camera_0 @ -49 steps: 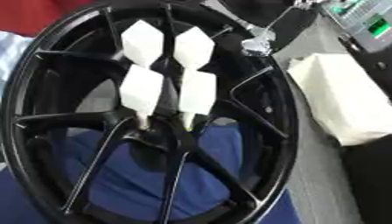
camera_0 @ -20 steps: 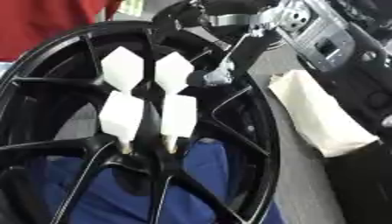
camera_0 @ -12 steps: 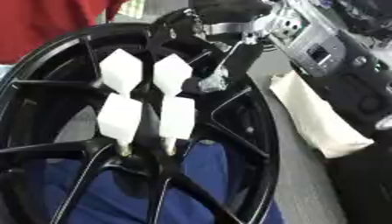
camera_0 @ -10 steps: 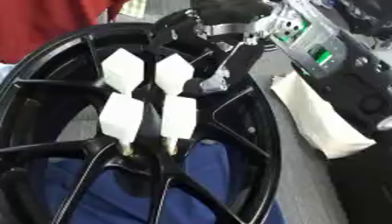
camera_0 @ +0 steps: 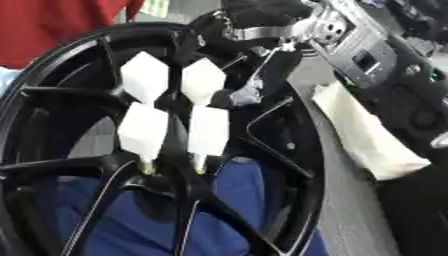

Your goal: Pull the pin out of the wheel hub.

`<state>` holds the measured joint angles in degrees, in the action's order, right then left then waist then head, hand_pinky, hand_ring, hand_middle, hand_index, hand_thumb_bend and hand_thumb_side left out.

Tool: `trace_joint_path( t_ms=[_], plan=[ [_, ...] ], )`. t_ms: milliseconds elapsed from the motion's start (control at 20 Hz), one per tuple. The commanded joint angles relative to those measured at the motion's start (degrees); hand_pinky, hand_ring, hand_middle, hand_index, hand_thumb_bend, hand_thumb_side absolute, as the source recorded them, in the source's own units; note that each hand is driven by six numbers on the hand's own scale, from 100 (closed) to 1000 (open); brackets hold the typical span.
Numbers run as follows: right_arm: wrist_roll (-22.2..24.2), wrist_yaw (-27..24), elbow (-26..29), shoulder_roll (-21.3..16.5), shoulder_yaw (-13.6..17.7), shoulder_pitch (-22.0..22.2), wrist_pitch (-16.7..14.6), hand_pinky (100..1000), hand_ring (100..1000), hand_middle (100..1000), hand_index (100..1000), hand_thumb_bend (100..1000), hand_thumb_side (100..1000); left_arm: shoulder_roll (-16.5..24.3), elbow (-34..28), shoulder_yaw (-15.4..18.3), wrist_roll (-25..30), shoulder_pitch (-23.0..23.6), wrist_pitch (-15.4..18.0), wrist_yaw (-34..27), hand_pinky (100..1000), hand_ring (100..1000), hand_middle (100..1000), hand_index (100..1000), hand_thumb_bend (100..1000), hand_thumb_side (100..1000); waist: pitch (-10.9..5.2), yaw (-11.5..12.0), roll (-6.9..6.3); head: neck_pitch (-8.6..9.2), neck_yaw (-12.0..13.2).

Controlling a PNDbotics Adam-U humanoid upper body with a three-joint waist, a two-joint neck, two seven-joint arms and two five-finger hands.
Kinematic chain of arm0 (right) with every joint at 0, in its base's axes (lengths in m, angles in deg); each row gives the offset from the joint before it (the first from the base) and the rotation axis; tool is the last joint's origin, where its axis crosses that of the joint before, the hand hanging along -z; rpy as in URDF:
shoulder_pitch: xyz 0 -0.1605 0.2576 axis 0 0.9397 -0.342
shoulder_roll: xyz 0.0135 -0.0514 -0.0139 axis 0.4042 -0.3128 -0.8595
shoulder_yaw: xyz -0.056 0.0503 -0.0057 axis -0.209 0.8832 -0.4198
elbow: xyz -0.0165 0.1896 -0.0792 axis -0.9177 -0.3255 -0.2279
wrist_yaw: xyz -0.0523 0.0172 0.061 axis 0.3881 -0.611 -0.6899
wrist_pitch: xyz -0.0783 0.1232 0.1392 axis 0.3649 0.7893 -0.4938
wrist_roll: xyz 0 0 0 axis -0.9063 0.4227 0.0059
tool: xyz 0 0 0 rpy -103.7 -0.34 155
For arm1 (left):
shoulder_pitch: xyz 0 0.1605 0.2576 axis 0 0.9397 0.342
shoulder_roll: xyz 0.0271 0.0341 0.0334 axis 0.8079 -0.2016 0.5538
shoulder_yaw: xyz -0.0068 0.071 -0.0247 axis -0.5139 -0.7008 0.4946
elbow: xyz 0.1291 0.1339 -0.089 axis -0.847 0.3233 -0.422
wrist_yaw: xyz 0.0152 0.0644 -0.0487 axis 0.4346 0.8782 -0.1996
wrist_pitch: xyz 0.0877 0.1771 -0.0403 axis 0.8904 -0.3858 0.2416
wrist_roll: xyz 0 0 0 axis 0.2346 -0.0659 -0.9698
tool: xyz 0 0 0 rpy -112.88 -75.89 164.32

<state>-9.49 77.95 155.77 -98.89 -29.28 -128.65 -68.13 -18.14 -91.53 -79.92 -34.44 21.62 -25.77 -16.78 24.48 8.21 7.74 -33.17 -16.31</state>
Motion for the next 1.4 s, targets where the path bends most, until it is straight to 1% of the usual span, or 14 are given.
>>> trace_joint_path(
  t_ms=[50,250,350,500,600,700,750,900,1000,1050,1100,1150,1300,1400],
  plan=[
    [14.7,0.5,-0.1,-1.1,0.5,-0.9,-15.1,929,874,692,846,282,593,0.8,-0.8,0.5,-0.1,-0.1,0.0,-0.3,640,628,595,717,100,657,-0.88,0.0,-0.37,0.00,0.0],
    [14.7,1.0,-0.3,-1.1,0.4,-0.8,-15.4,922,815,616,790,283,580,0.8,-0.7,0.6,-0.1,-0.1,0.0,-0.3,640,628,595,717,100,656,-0.82,0.1,-0.35,0.00,0.0],
    [14.7,1.0,-0.4,-1.1,0.2,-0.7,-15.6,921,797,596,774,280,570,0.8,-0.7,0.6,-0.1,-0.1,0.1,-0.3,640,628,595,717,100,657,-0.80,0.1,-0.33,-0.01,0.0],
    [14.7,1.2,-0.5,-1.0,0.0,-0.7,-15.8,921,797,596,775,296,574,0.8,-0.7,0.5,-0.1,-0.1,0.1,-0.3,640,628,595,717,100,657,-0.75,0.1,-0.29,-0.01,-0.1],
    [14.7,1.4,-0.6,-1.0,0.0,-0.6,-16.0,918,790,574,764,292,567,0.7,-0.7,0.5,-0.1,-0.2,0.1,-0.2,640,628,595,716,100,658,-0.69,0.2,-0.25,0.05,-0.1],
    [14.7,1.2,-0.6,-1.1,0.1,-0.4,-15.8,917,782,563,747,273,548,0.7,-0.7,0.6,-0.1,-0.1,0.1,-0.2,640,628,595,716,100,659,-0.62,0.2,-0.23,0.08,-0.1],
    [14.7,0.8,-0.5,-1.1,0.2,-0.3,-15.7,914,774,552,735,252,518,0.7,-0.7,0.6,-0.1,-0.1,0.1,-0.2,641,628,595,716,100,659,-0.60,0.2,-0.22,0.04,-0.1],
    [14.7,-0.9,-0.3,-1.1,0.3,-0.2,-14.5,913,756,532,716,194,495,0.7,-0.7,0.5,-0.1,-0.2,0.1,-0.3,641,628,595,716,100,659,-0.55,0.1,-0.26,-0.04,-0.1],
    [14.7,-2.1,-0.3,-1.1,0.3,-0.1,-13.4,904,736,511,691,145,458,0.7,-0.7,0.6,-0.1,-0.2,0.1,-0.2,641,629,595,716,100,658,-0.54,0.0,-0.28,-0.10,-0.1],
    [14.7,-2.8,-0.3,-1.2,0.2,-0.1,-12.8,904,726,497,674,100,447,0.7,-0.7,0.6,-0.1,-0.2,0.1,-0.2,641,629,595,717,100,657,-0.54,0.0,-0.30,-0.11,-0.1],
    [14.7,-3.5,-0.3,-1.2,0.1,0.0,-12.1,905,722,492,669,100,446,0.7,-0.7,0.6,-0.1,-0.2,0.0,-0.2,641,629,595,717,100,657,-0.54,-0.1,-0.33,-0.13,-0.1],
    [14.7,-4.2,-0.3,-1.2,0.0,0.0,-11.5,911,715,481,658,100,462,0.7,-0.7,0.6,-0.1,-0.2,0.0,-0.2,641,629,595,717,100,658,-0.56,-0.1,-0.34,-0.16,-0.1],
    [14.7,-6.7,-0.7,-1.2,-0.9,0.4,-9.2,924,700,464,644,100,560,0.7,-0.7,0.6,-0.1,-0.3,0.0,-0.2,642,629,595,716,100,657,-0.67,-0.4,-0.35,-0.35,0.0],
    [14.7,-8.4,-0.8,-1.3,-1.4,0.5,-7.5,925,695,455,630,100,547,0.7,-0.7,0.6,0.0,-0.3,0.0,-0.2,642,629,595,716,100,656,-0.76,-0.5,-0.35,-0.41,0.0]
  ],
)
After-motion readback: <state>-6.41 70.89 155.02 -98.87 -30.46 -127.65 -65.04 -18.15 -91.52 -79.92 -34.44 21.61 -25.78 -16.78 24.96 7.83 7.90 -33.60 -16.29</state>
